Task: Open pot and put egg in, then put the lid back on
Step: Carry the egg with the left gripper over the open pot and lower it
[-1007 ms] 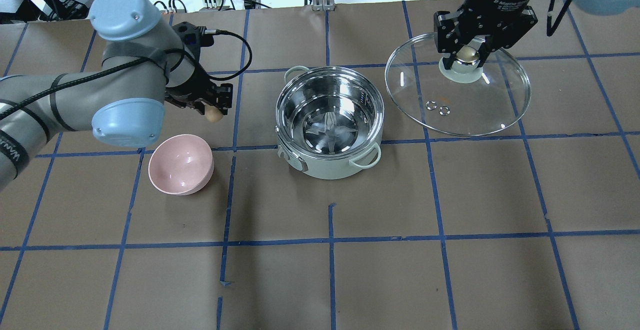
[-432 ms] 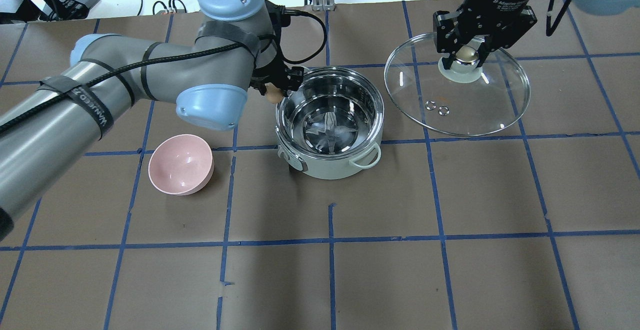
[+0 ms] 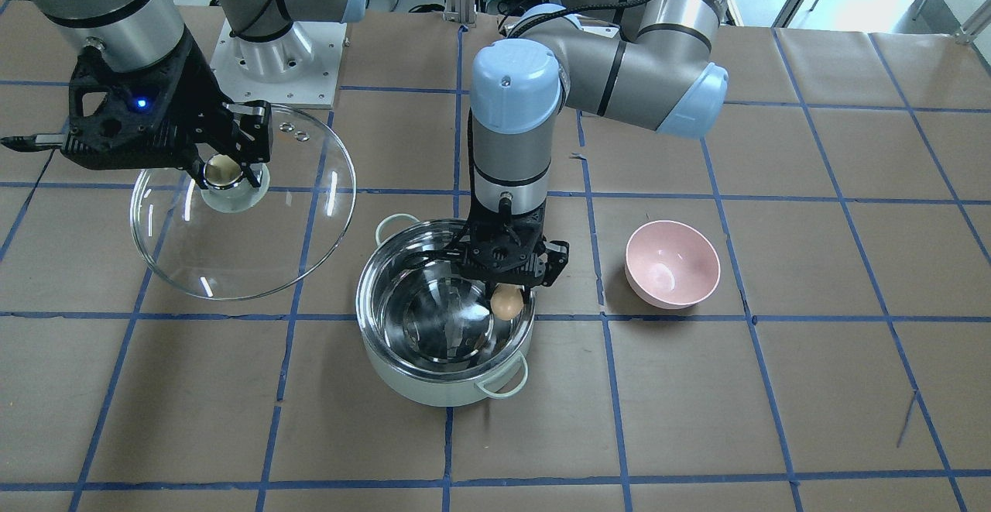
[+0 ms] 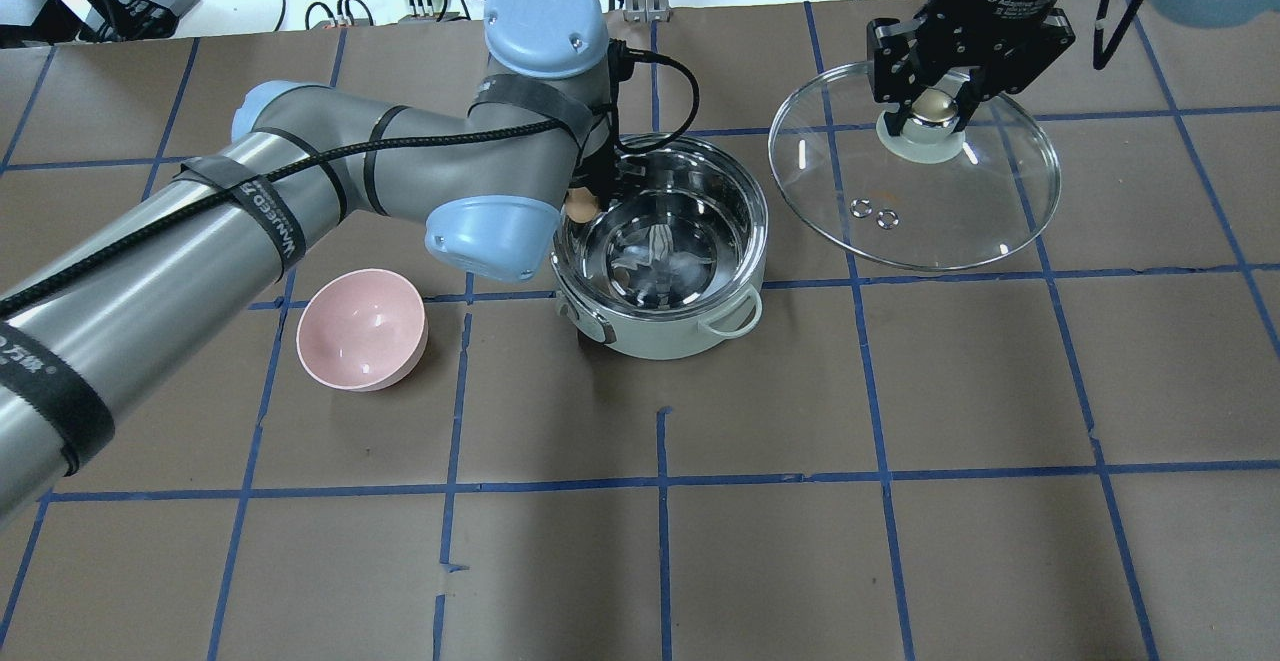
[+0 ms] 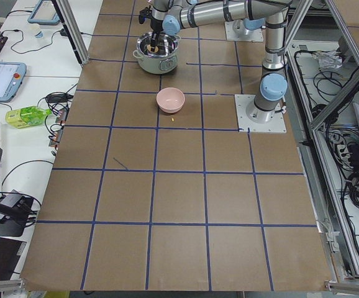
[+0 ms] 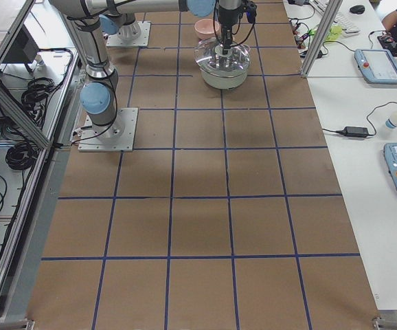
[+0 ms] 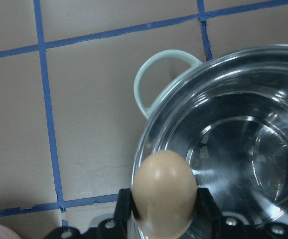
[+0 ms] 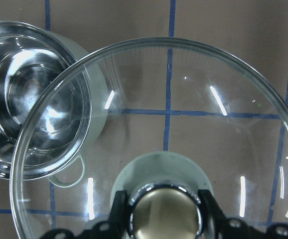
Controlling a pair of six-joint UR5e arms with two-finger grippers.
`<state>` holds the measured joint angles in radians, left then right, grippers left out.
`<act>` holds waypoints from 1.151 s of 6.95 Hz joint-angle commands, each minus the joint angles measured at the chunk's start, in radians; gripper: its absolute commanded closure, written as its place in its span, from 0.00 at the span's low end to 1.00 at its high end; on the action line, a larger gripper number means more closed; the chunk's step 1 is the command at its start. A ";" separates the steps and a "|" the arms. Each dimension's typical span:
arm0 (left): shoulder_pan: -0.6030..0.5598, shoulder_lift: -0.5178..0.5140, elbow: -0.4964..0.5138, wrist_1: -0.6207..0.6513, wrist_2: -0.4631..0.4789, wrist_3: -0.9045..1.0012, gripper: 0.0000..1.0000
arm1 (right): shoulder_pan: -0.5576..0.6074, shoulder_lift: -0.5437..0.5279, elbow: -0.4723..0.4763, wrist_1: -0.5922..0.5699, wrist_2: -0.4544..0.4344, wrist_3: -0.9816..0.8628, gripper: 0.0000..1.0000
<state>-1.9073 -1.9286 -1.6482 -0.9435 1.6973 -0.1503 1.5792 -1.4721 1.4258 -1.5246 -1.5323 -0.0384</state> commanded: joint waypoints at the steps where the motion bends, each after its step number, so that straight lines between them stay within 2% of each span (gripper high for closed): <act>1: -0.013 -0.042 -0.008 0.046 0.001 -0.003 0.77 | 0.002 0.000 0.002 0.000 0.001 0.000 0.81; 3: -0.013 -0.038 -0.037 0.046 0.005 0.009 0.74 | 0.008 0.000 0.004 0.001 -0.002 0.000 0.81; 4: -0.013 -0.033 -0.062 0.054 0.008 0.014 0.42 | 0.005 0.003 0.008 -0.006 0.000 0.000 0.81; 5: -0.013 -0.032 -0.061 0.072 0.008 0.015 0.36 | 0.004 0.009 0.008 -0.012 0.000 -0.001 0.81; 6: -0.013 -0.023 -0.052 0.072 0.010 0.017 0.22 | 0.002 0.004 0.007 -0.011 0.000 0.000 0.81; 8: 0.026 0.055 -0.041 0.057 0.012 0.031 0.13 | 0.005 0.007 0.004 -0.012 0.011 0.002 0.81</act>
<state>-1.9076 -1.9225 -1.6946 -0.8761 1.7087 -0.1274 1.5838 -1.4665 1.4307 -1.5364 -1.5280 -0.0381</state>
